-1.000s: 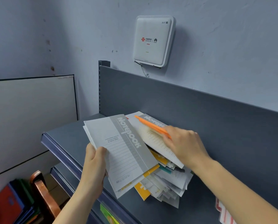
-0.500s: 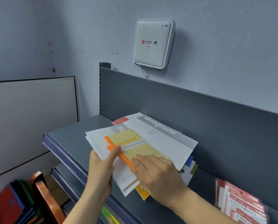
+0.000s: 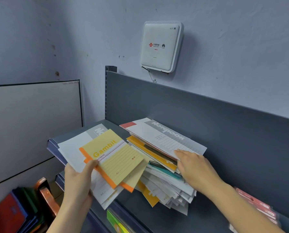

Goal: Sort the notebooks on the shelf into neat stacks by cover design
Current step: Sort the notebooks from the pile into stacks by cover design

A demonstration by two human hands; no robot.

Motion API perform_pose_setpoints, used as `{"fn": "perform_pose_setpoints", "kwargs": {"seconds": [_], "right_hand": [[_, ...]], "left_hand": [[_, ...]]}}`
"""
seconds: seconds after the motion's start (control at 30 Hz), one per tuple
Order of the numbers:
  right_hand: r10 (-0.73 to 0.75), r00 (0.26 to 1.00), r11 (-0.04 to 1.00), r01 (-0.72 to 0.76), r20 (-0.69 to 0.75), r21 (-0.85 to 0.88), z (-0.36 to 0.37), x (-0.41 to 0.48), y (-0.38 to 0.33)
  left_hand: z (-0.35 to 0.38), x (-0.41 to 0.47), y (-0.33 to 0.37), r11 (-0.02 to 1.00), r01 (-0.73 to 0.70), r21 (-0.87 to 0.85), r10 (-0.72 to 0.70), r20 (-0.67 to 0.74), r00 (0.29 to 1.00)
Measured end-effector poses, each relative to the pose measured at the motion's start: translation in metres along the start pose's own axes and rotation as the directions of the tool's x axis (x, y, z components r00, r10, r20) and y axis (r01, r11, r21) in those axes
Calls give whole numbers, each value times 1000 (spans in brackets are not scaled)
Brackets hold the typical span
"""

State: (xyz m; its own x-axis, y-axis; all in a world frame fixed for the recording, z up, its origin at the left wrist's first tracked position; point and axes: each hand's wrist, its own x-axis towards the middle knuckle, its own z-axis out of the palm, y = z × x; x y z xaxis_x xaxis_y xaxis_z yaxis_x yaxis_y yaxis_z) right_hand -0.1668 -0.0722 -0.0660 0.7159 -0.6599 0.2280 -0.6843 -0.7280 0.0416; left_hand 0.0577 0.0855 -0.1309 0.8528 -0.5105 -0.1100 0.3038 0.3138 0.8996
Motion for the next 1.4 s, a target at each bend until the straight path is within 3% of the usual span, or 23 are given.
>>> {"fn": "perform_pose_setpoints", "kwargs": {"seconds": [0.1, 0.2, 0.33, 0.43, 0.5, 0.63, 0.7, 0.73, 0.77, 0.83, 0.9, 0.93, 1.2, 1.4], "right_hand": [[31, 998, 999, -30, -45, 24, -7, 4, 2], [139, 984, 976, -116, -115, 185, -13, 11, 10], [260, 952, 878, -164, -161, 449, -20, 15, 21], [284, 956, 767, -178, -77, 616, -26, 20, 26], [321, 942, 727, -179, -97, 663, -29, 24, 31], [366, 767, 843, -32, -527, 537, -39, 26, 32], [210, 674, 926, 94, -708, 364, -42, 24, 22], [119, 682, 952, 127, -721, 278, -42, 23, 15], [24, 752, 969, 144, -659, 199, -37, 23, 8], [-78, 955, 990, 108, -285, 90, -21, 24, -7], [-38, 999, 999, 38, 19, 29, -5, 26, -16], [-10, 999, 999, 8, 46, 37, -1, 26, -19], [70, 997, 990, -72, -18, -121, 4, 42, -43], [257, 931, 966, -241, -258, 94, -25, 37, -2]], "left_hand": [[1, -4, 2, 1000, 8, 0, -8, 38, 999], [2, -6, 4, 1000, 12, -10, -12, 46, 999], [-3, -4, 4, 1000, 15, -11, -14, 38, 999], [-7, -1, 5, 1000, 16, -4, -16, 33, 999], [-9, 2, 6, 1000, 8, 1, -8, 26, 1000], [-11, 5, 9, 1000, 0, 9, 0, 25, 1000], [-11, 5, 9, 1000, 10, 5, -10, 28, 1000], [-11, 5, 10, 1000, 14, 5, -14, 31, 999], [-10, 5, 10, 1000, 15, 7, -15, 34, 999], [-9, 5, 9, 1000, 15, 15, -16, 34, 999], [-9, 7, 9, 999, 16, 28, -17, 34, 999], [-9, 8, 9, 999, 17, 35, -18, 32, 999], [-8, 9, 5, 998, 41, 55, -44, 52, 998], [-5, 8, 7, 995, 39, 87, -47, 83, 995]]}}
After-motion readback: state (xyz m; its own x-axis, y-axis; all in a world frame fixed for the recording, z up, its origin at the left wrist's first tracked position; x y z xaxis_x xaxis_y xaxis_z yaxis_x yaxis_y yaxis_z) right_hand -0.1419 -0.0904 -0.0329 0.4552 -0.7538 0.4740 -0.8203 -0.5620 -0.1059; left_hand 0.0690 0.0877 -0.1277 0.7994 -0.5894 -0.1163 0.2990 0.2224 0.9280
